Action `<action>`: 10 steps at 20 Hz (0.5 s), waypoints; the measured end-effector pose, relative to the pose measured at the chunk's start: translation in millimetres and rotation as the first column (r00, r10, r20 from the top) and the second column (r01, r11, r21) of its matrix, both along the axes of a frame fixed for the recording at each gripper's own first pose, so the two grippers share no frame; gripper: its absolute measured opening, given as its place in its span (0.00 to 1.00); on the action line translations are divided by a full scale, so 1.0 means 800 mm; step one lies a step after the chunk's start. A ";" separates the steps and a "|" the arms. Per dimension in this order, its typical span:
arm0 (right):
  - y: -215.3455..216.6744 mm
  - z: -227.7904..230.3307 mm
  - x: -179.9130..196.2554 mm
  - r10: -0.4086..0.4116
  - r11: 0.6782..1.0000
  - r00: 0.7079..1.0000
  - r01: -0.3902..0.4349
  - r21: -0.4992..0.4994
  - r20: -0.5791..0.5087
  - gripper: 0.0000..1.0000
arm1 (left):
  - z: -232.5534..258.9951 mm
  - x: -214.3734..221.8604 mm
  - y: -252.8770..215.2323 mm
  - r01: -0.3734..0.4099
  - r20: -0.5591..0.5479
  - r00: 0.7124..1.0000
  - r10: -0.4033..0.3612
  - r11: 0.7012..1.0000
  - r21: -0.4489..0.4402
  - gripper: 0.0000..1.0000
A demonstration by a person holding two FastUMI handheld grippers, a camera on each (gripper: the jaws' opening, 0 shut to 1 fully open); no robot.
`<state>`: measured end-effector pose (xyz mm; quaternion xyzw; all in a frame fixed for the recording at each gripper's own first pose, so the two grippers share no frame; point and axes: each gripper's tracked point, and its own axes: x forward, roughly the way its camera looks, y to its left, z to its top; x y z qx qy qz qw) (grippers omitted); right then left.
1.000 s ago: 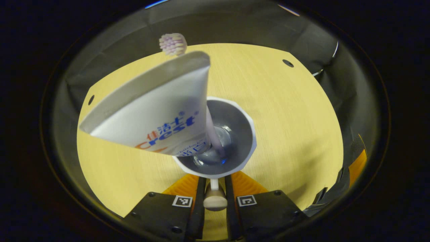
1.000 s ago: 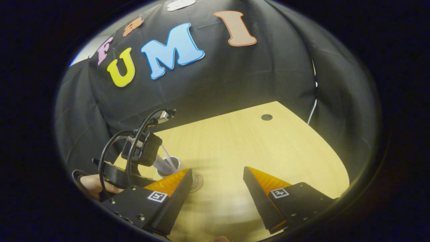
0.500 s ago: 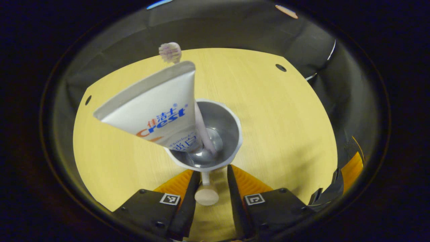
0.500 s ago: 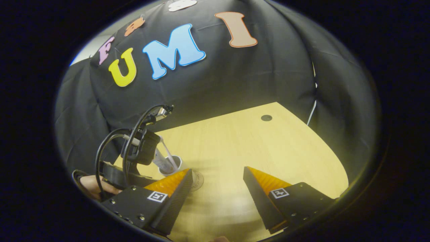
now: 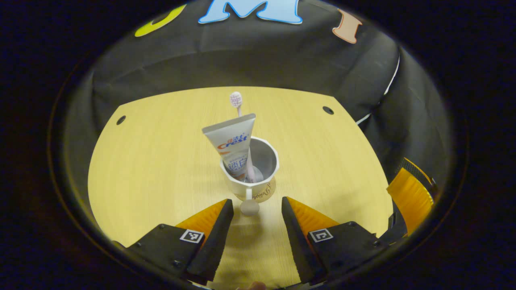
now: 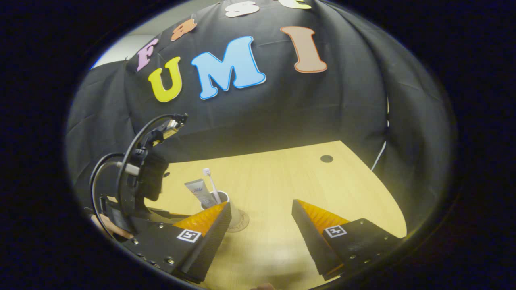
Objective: Put the toothbrush and toothpaste on the desktop into the cup, then pick up the cup and place it on the coaster on the desktop.
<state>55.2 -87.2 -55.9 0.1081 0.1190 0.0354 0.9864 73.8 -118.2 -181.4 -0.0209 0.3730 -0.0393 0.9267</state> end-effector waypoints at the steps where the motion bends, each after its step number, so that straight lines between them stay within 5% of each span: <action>1: 0.001 0.006 -0.002 0.008 1.000 1.000 -0.008 -0.016 0.013 0.95 | 0.007 -0.006 0.003 -0.010 0.036 0.999 0.010 1.000 -0.008 0.80; 6: 0.006 0.038 -0.022 0.006 0.995 0.995 0.003 -0.096 0.097 0.95 | 0.065 -0.039 0.016 -0.033 0.231 0.972 0.044 0.998 -0.052 0.80; 10: 0.015 0.060 -0.032 -0.023 0.993 0.989 0.040 -0.113 0.149 0.95 | 0.114 -0.064 0.040 -0.033 0.389 0.919 0.054 0.998 -0.061 0.80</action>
